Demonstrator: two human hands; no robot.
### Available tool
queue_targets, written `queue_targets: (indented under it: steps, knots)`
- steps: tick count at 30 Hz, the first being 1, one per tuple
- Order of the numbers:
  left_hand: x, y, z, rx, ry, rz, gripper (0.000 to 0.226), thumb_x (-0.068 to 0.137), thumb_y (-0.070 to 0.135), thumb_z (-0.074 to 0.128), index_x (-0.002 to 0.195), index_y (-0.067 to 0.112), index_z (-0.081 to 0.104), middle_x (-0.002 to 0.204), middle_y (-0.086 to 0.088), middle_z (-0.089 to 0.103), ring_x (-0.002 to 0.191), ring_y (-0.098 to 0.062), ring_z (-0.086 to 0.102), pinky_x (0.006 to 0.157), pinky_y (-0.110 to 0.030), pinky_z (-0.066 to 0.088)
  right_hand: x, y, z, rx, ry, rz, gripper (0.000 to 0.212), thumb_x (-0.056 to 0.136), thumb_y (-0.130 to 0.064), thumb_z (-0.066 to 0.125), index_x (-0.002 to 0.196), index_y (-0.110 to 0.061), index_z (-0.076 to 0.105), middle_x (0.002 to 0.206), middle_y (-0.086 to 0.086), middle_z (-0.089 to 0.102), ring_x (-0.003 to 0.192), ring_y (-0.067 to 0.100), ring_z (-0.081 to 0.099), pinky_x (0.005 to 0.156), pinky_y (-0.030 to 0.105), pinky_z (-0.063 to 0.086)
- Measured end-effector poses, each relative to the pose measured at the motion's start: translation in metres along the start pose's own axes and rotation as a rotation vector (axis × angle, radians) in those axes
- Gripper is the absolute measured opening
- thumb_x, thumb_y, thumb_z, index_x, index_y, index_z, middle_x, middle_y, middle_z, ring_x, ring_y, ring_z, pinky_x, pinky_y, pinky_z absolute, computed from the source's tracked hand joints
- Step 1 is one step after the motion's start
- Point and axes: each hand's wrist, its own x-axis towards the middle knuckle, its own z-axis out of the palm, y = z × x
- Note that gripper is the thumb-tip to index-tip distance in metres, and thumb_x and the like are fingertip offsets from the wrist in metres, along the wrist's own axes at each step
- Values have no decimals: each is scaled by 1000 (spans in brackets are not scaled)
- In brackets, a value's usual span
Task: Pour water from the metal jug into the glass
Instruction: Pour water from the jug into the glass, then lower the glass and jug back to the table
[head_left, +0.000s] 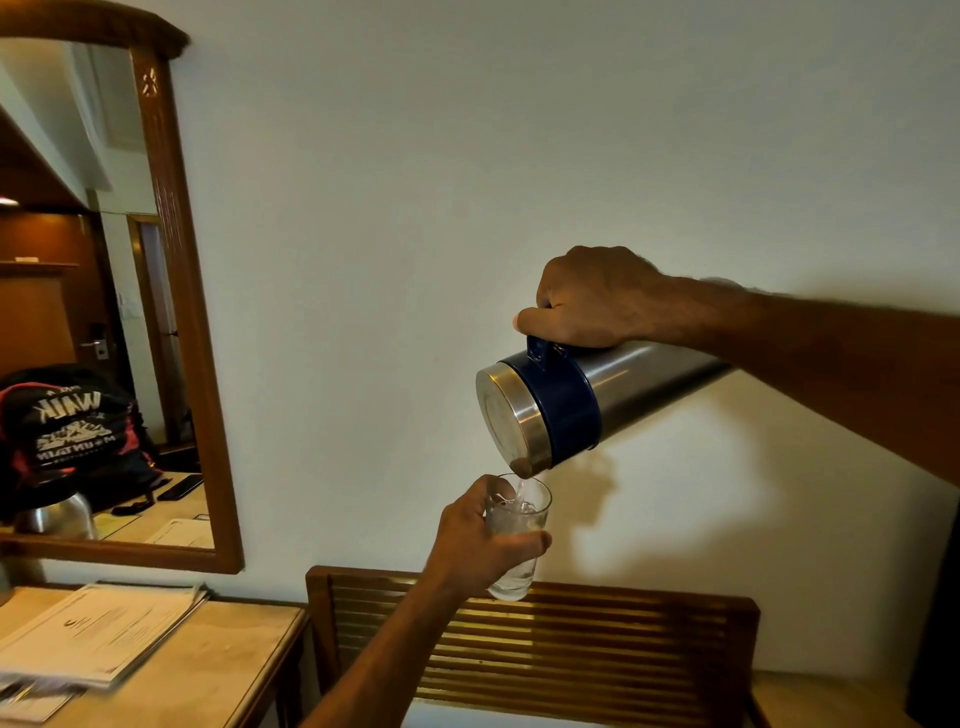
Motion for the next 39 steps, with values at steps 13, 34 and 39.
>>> queue_targets:
  steps: [13, 34, 39]
  knots:
    - [-3, 7, -7, -19, 31, -19, 67, 53, 57, 77, 112, 32, 56, 102, 13, 67, 89, -14, 68, 70, -22, 60, -19, 15, 14, 171, 3, 167, 54, 73, -57, 48, 40, -15, 42, 43, -1, 46, 45, 21, 46, 49, 32, 38]
    - [-16, -31, 12, -133, -7, -172, 64, 59, 28, 91, 114, 25, 59, 105, 4, 70, 94, -12, 69, 73, -26, 60, -188, 8, 205, 1594, 335, 1218, 30, 79, -42, 50, 59, -22, 52, 45, -7, 49, 43, 11, 47, 47, 22, 36]
    - [-36, -96, 49, -204, -34, -349, 67, 61, 1, 91, 117, 13, 58, 108, -7, 71, 99, -21, 70, 75, -28, 59, -239, -11, 279, 1745, 384, 1308, 51, 88, -24, 44, 37, -25, 51, 36, -10, 47, 32, 7, 44, 33, 14, 34]
